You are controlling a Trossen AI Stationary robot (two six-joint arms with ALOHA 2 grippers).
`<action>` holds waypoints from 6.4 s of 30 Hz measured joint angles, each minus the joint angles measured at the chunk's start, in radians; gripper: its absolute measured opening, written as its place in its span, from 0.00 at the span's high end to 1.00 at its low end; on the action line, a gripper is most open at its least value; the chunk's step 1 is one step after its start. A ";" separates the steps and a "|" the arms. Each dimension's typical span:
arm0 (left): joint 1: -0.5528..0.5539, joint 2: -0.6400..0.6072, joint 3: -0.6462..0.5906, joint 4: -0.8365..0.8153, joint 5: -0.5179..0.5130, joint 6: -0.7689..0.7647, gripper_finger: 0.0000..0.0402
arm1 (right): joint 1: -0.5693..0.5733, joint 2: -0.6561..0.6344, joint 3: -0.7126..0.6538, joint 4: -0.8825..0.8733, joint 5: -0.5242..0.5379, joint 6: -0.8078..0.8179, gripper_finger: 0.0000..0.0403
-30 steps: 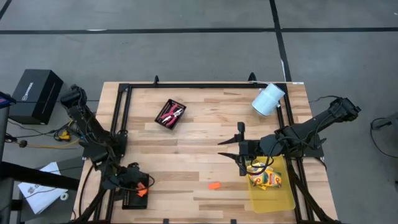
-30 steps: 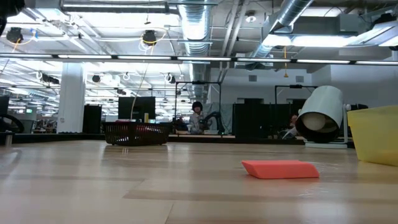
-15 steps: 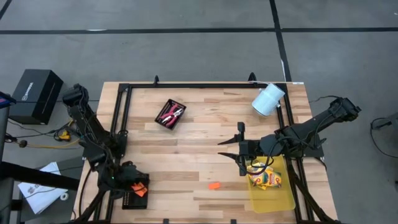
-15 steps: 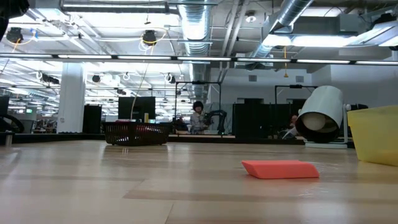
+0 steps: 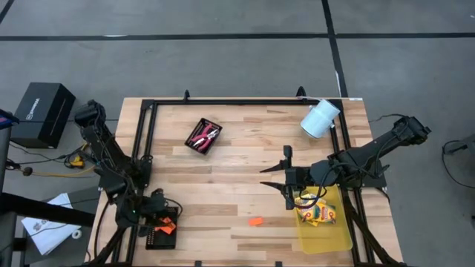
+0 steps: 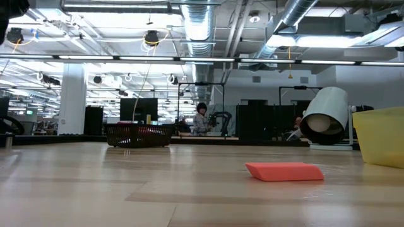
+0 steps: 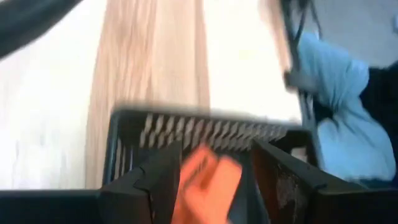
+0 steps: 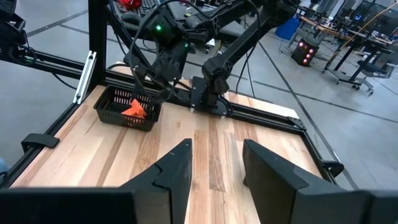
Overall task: Pick & Place School Supplies
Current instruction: Put the orange eraser into the bottom black basket
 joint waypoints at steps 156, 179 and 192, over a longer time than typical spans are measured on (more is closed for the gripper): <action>0.804 0.886 0.585 0.604 0.386 0.716 0.48 | -0.037 -0.024 0.026 -0.442 0.109 0.270 1.00; 0.773 1.012 0.671 0.607 0.361 0.636 0.49 | -0.011 -0.024 0.026 -0.404 0.109 0.269 1.00; 0.782 1.069 0.744 0.547 0.365 0.640 0.48 | 0.015 -0.024 0.026 -0.414 0.109 0.269 1.00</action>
